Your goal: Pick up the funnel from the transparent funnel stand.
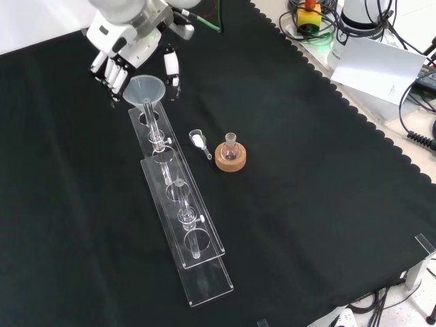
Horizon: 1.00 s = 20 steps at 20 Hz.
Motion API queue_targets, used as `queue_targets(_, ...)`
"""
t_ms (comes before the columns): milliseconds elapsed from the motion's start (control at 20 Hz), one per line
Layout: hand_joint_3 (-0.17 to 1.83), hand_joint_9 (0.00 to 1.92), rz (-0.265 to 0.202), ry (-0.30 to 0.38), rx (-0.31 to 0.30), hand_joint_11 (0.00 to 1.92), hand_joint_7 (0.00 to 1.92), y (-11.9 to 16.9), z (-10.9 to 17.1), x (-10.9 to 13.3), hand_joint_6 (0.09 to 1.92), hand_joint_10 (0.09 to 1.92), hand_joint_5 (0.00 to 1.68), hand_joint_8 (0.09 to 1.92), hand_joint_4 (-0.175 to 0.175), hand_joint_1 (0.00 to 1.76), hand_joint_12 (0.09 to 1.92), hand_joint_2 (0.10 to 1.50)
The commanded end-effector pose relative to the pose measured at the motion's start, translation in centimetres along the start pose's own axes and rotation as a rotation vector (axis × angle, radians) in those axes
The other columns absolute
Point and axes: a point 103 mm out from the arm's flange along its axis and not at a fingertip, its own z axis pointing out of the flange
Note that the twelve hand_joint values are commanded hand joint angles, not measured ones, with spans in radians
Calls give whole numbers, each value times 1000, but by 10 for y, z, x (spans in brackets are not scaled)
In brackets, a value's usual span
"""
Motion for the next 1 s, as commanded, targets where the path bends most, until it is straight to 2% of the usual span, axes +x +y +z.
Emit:
queue_targets(50,408,657,32,-30,-55,165,509,-21,-23,-5,680,665,446,895,-47,748,1388,683)
queue_targets(500,417,647,76,-46,-93,176,463,-79,-55,-7,690,666,432,883,-48,746,1387,681)
queue_targets(1000,426,636,131,-22,-105,181,436,-165,-51,9,685,670,412,873,-49,738,1386,681)
